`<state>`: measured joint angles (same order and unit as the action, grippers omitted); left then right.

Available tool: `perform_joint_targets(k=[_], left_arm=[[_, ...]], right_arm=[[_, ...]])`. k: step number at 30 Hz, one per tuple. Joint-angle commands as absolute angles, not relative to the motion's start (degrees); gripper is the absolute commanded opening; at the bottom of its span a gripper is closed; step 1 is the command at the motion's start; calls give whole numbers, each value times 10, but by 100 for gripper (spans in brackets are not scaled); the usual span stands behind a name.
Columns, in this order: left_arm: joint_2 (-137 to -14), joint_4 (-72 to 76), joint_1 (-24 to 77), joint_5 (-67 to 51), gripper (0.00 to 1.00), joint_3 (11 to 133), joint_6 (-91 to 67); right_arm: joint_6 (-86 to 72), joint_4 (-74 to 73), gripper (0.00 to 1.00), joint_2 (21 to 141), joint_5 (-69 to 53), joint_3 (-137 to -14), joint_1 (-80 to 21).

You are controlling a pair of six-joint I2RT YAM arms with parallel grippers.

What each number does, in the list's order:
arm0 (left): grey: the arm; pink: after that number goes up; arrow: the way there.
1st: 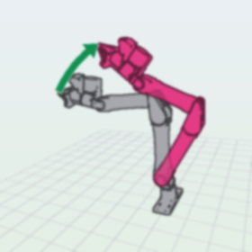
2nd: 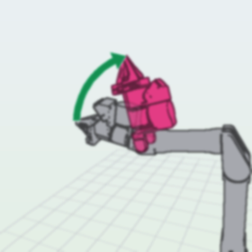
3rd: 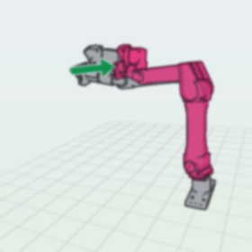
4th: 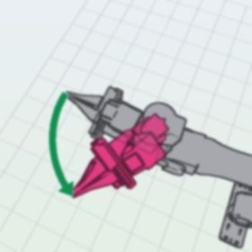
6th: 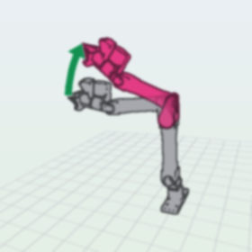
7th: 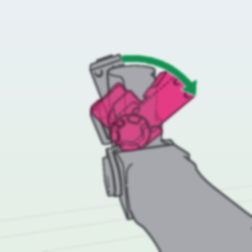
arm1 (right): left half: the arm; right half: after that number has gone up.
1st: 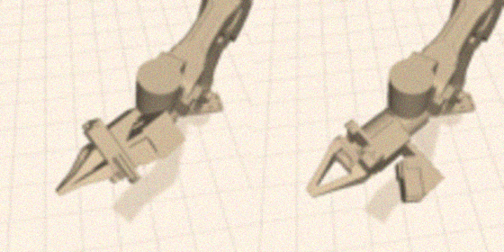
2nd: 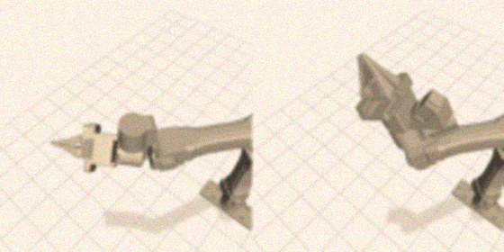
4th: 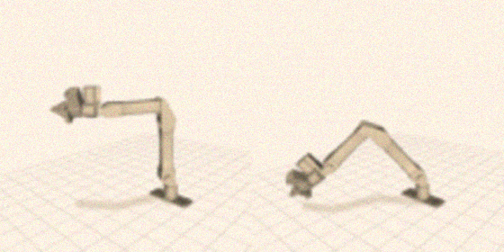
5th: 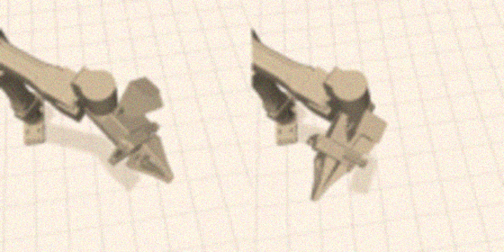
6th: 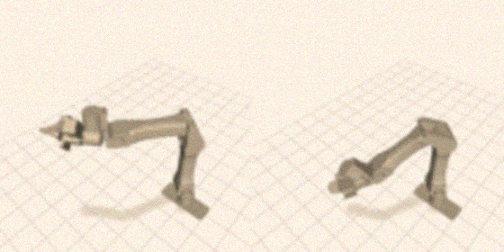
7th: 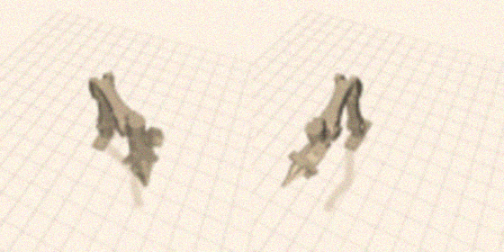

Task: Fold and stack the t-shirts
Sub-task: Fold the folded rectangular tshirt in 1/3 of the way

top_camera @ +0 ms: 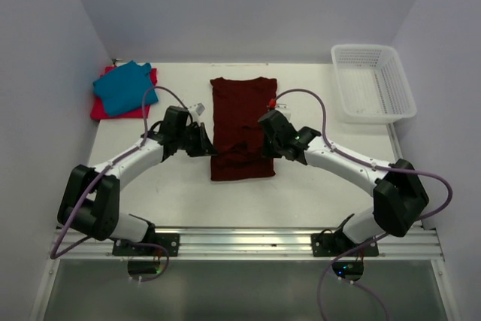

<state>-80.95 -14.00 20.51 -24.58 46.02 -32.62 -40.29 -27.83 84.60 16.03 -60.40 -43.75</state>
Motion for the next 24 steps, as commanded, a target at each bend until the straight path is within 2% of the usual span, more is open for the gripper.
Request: perform_joint_targets(k=[1,7,11,12,13,14,15,16,17,19,24], left_arm=[[-832,-106,200,-249,0,497,-307],[-908,-81,200,-269,0,548,-299],[-985,-13,179,-258,0,636,-283],[-1007,6,170,-259,0,696,-285],[-1051,-8,161,-212,2,736,-283],[-1070,-31,152,-193,22,774,-280],[-1090,-63,149,-194,63,849,-273],[-1114,-91,147,-178,85,886,-266],[-1115,-111,145,-153,100,911,-251],[-1083,-96,145,-129,100,905,-246],[-1024,-44,140,-123,100,823,-261]], right_arm=[[-375,-266,0,867,180,-642,-425],[-361,-258,0,918,180,-685,-412],[-335,-233,7,996,204,-782,-371],[-327,-236,9,1022,226,-815,-351],[-314,-250,22,1082,245,-894,-344],[-309,-270,33,1111,263,-935,-335],[-302,-312,47,1134,300,-972,-335],[-290,-322,71,1164,318,-999,-335],[-284,-328,78,1168,332,-1025,-333],[-268,-309,87,1151,343,-1007,-329],[-250,-249,89,1086,336,-926,-321]])
